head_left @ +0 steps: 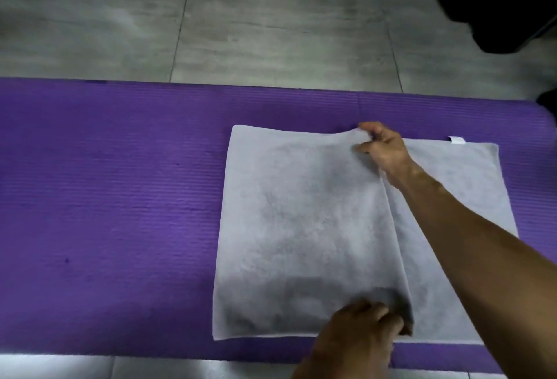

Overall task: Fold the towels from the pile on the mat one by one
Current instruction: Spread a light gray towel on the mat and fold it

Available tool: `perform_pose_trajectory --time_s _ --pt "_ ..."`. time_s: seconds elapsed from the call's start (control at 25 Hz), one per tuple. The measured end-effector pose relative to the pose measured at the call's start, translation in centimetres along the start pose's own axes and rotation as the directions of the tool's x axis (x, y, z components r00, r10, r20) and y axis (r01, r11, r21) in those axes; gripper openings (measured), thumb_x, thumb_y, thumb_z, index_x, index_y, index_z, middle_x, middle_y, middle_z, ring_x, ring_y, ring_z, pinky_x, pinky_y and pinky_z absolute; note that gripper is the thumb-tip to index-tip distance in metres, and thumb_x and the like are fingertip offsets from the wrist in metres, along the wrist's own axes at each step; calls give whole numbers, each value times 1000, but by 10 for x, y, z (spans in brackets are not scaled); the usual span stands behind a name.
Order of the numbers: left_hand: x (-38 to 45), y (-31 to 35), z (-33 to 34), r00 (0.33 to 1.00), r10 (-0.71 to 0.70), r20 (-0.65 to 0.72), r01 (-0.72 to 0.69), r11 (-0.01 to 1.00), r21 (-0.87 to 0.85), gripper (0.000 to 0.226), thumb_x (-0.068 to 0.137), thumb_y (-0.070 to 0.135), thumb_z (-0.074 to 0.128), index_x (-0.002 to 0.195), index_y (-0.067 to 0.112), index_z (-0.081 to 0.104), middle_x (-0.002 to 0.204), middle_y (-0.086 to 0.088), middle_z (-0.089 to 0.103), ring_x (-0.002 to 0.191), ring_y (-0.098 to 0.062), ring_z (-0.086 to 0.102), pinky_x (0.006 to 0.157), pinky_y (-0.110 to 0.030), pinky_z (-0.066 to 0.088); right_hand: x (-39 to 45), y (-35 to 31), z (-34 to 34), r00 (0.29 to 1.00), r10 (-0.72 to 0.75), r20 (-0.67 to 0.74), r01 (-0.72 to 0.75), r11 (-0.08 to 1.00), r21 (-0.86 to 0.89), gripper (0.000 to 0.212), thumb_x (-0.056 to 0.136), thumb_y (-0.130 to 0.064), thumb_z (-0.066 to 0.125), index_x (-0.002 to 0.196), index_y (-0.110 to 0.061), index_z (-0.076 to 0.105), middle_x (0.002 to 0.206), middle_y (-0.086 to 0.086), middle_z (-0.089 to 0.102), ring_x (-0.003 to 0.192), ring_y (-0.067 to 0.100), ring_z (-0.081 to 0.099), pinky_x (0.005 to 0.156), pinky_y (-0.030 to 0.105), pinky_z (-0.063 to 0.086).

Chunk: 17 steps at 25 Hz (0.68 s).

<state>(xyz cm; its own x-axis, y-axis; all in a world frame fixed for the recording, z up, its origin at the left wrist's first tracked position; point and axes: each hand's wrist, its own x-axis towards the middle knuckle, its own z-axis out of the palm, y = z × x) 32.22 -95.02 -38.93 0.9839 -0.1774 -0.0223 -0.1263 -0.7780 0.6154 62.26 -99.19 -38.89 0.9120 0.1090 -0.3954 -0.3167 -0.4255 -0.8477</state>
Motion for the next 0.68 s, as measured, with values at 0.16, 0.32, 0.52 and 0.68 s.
perform_pose_trajectory --time_s 0.16,0.32,0.52,0.68 --pt "-39 -55 -20 964 -184 -192 185 983 -14 9 87 32 53 85 24 58 80 4 61 68 -15 59 55 -26 49 -43 28 48 825 -559 87 510 669 -541 46 77 -30 49 114 -13 70 134 13 59 124 32 54 105 42 43" --pt "-127 -130 -45 911 -328 -250 356 931 75 34 101 44 29 114 29 55 111 12 59 93 -10 61 67 -24 53 -83 57 104 700 -642 313 671 440 -597 47 89 -29 45 130 -13 61 145 12 50 133 34 47 108 48 37" --pt "-155 -154 -53 959 -245 -142 266 953 149 32 100 48 30 110 31 55 114 15 51 97 -8 55 70 -21 53 -63 40 131 799 -337 499 594 304 -745 62 95 -59 27 152 -34 26 163 -5 14 150 27 10 117 55 2" --pt "-145 -146 -58 873 -455 -175 468 883 37 30 70 51 56 95 33 55 102 17 53 89 -7 53 63 -20 52 -35 -17 160 905 -222 362 417 303 -857 63 98 -52 36 153 -27 17 164 5 4 150 35 1 116 61 1"
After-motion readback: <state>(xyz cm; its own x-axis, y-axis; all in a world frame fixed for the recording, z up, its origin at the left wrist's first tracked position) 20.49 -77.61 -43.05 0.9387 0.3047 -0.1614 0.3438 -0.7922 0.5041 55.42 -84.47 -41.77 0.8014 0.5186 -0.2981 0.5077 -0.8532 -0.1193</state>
